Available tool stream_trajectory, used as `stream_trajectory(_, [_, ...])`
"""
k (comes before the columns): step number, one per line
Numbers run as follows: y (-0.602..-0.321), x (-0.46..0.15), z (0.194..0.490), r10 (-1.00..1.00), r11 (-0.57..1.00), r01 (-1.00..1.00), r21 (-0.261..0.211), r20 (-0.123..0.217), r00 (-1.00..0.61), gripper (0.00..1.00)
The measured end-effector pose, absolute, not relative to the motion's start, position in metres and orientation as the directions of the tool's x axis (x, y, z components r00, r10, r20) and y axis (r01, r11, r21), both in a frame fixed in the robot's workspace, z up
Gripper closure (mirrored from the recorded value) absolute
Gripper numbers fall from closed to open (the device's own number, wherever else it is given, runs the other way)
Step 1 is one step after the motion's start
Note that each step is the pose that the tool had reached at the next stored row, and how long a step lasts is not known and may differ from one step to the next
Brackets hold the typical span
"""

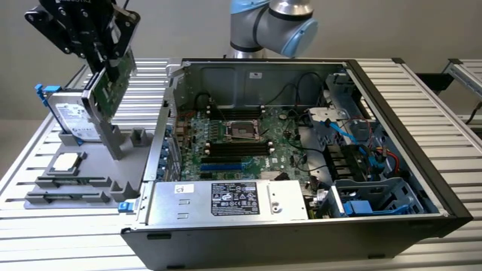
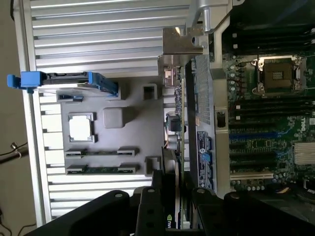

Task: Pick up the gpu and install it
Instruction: 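Pick up the gpu and move the gpu toward the slot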

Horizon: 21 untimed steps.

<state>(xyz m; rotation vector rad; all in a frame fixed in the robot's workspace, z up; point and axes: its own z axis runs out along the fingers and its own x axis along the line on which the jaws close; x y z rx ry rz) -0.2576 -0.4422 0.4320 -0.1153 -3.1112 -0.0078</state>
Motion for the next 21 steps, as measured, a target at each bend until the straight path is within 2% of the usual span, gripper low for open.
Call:
stream_trajectory(10, [-0.442, -0.212, 0.462, 0.073, 0.997, 0.073, 0.002, 0.059, -0.996, 0.73])
stream_trajectory(21, [-0.442, -0.181, 0.465, 0.043, 0.999, 0.043, 0.002, 0.061, -0.997, 0.73])
